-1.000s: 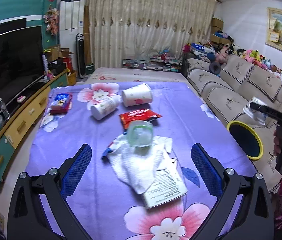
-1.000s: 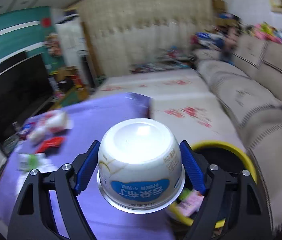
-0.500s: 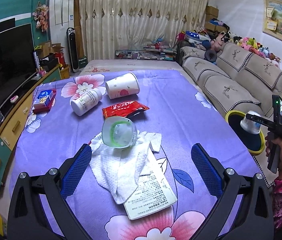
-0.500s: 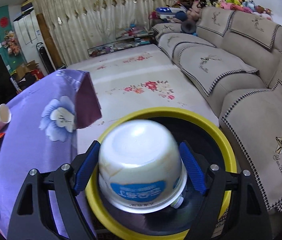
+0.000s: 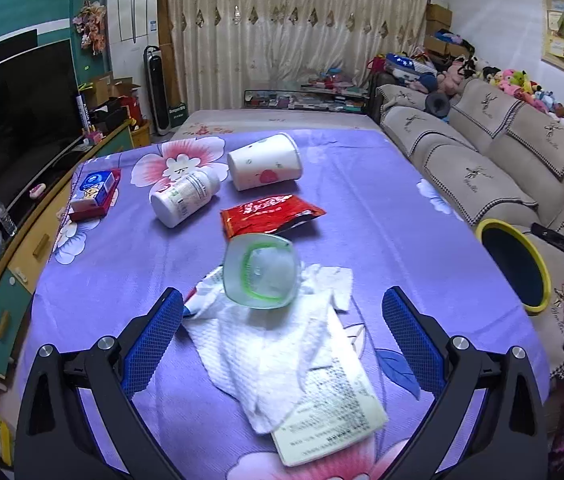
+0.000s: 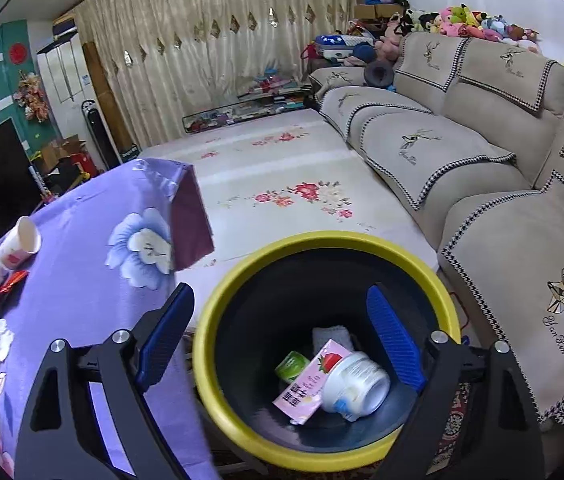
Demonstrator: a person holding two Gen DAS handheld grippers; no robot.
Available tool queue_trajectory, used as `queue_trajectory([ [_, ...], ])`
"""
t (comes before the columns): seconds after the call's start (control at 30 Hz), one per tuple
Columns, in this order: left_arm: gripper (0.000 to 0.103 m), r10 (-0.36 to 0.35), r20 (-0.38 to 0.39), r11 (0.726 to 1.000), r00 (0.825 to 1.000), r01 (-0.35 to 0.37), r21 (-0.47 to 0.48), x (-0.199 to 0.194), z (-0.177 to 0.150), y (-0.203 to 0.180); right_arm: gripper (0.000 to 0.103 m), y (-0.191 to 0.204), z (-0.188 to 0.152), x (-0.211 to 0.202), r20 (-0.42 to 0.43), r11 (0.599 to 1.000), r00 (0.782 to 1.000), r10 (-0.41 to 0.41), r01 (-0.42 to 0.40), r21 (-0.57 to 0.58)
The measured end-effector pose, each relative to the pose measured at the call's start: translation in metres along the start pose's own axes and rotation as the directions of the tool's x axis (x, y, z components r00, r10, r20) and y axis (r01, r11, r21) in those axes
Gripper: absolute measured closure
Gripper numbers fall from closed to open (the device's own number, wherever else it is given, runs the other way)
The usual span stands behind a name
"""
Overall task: Collect trash
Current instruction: 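Carry the white bowl over the bin and open the right gripper, then grasp the clear plastic cup with the left gripper and drop it into the bin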
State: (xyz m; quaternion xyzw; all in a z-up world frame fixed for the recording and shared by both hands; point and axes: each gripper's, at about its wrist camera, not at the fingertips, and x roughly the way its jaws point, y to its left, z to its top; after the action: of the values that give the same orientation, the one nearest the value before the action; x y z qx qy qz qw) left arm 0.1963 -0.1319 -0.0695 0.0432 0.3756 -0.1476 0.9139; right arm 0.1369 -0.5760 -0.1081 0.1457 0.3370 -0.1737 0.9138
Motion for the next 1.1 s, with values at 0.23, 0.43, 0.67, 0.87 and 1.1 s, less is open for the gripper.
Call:
queue_trajectory([
  [0.23,0.012,0.024,-0.012,1.000,1.000,-0.024,-0.001,0.029,0.008,0.010,0.020,0.016,0.000,-0.011,0.024,1.000,0.999,0.027,-0.027,-0.016],
  [0.43,0.025,0.022,-0.042,1.000,0.999,-0.022,-0.017,0.055,0.015,0.017,0.020,0.022,-0.001,-0.010,0.014,0.999,0.999,0.038,-0.038,-0.028],
  [0.67,0.036,0.017,-0.056,1.000,0.998,-0.016,0.010,0.068,0.020,0.012,0.020,0.024,-0.003,-0.006,0.000,0.999,0.999,0.043,-0.043,-0.027],
  [0.87,0.050,0.015,-0.077,1.000,0.997,-0.013,0.022,0.076,0.020,0.008,0.020,0.023,-0.007,-0.005,-0.005,0.998,0.999,0.054,-0.054,-0.025],
  [1.1,0.052,0.006,-0.057,1.000,0.998,-0.005,0.028,0.069,0.023,0.003,0.020,0.011,-0.013,-0.012,0.001,0.998,0.998,0.060,-0.060,0.006],
])
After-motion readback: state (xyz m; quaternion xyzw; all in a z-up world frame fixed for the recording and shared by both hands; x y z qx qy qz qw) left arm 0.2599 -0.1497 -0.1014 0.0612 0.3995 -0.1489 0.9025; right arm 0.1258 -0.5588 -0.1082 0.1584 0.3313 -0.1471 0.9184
